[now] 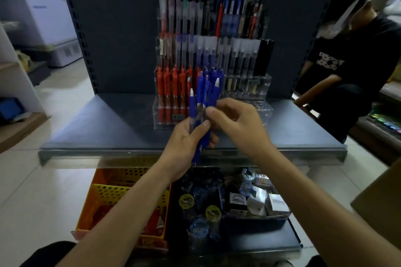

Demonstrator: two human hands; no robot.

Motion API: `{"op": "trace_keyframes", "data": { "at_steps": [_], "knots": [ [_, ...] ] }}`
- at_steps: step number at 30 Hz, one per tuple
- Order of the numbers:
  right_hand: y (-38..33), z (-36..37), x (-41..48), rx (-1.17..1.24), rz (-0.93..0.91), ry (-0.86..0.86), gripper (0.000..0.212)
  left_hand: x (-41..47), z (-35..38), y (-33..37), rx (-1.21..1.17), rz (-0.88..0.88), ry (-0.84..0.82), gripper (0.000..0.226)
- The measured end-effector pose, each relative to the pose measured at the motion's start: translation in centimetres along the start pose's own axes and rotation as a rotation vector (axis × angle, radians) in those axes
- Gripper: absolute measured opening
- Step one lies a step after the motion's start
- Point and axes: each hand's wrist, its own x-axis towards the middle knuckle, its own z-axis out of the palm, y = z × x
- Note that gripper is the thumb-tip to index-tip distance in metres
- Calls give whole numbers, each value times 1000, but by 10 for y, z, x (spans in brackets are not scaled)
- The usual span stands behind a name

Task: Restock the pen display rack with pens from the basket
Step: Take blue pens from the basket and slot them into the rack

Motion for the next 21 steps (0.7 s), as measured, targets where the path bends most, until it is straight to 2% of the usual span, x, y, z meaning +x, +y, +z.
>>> {"op": "trace_keyframes", "data": {
  "at_steps": [3,5,10,13,15,18,21],
  "knots": [
    [5,-3,-6,-122,-2,42,10,-6,3,0,-36,-38,4,22],
    [5,-4,-9,-57,47,63,11,-8,3,-2,-56,-79,30,22],
    [2,-1,-10,85,92,233,31,-8,0,-3,-34,-109,50,24],
    [0,-3,-5,59,66,194,19,-7,0,-3,-65,-113,59,24],
    [-2,-5,1,230,134,227,18,-4,-1,-3,-100,-121,76,23],
    [-6,-13,10,656,291,258,25,-1,-4,-2,-136,-136,92,21],
    [-1,-18,14,675,326,210,27,1,-5,-1,-142,-134,90,19]
  ]
}}
